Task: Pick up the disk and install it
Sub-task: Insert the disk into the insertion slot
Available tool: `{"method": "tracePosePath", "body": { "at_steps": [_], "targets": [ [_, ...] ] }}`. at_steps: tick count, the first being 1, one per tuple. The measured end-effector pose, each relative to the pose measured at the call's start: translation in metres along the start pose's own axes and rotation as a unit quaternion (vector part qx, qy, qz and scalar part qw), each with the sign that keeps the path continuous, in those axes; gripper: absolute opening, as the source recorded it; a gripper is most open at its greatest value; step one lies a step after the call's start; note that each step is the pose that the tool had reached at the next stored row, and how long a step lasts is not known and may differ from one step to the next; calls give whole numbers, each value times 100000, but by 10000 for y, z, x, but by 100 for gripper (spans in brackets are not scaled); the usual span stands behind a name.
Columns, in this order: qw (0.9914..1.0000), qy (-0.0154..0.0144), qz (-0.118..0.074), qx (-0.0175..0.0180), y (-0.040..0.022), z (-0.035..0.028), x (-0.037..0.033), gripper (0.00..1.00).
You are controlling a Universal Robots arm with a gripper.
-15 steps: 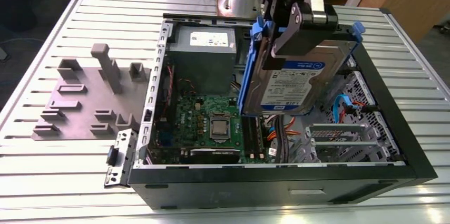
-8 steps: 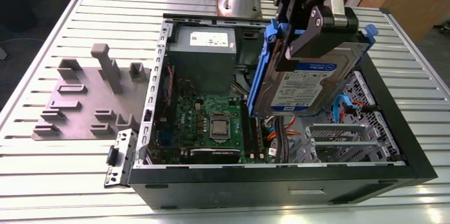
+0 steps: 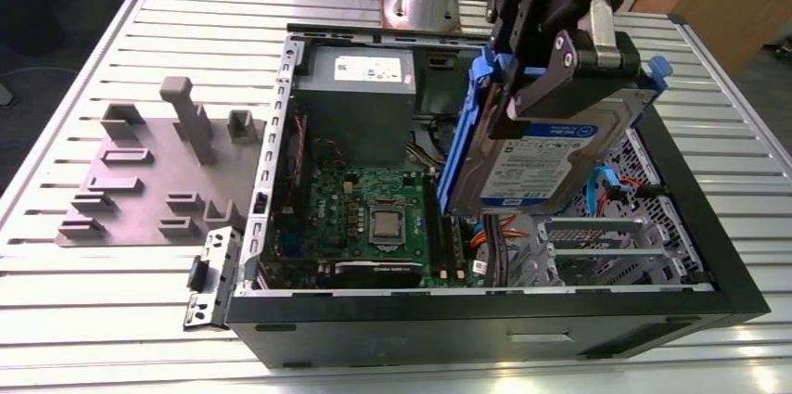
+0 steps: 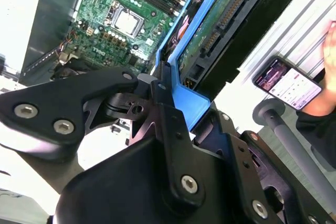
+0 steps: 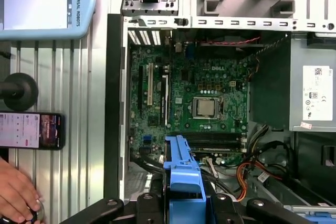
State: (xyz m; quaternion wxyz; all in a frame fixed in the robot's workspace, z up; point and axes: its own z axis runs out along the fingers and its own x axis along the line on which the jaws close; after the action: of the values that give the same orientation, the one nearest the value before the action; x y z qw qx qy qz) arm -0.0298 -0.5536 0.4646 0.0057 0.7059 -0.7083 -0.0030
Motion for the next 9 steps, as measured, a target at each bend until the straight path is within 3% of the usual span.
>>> {"method": "tracePosePath", "body": {
  "at_steps": [6, 9],
  "targets": [
    [100000, 2, -1, -2, -161, 26, 21, 36],
    [100000, 2, 0, -1, -194, 39, 35, 36]
  ]
}}
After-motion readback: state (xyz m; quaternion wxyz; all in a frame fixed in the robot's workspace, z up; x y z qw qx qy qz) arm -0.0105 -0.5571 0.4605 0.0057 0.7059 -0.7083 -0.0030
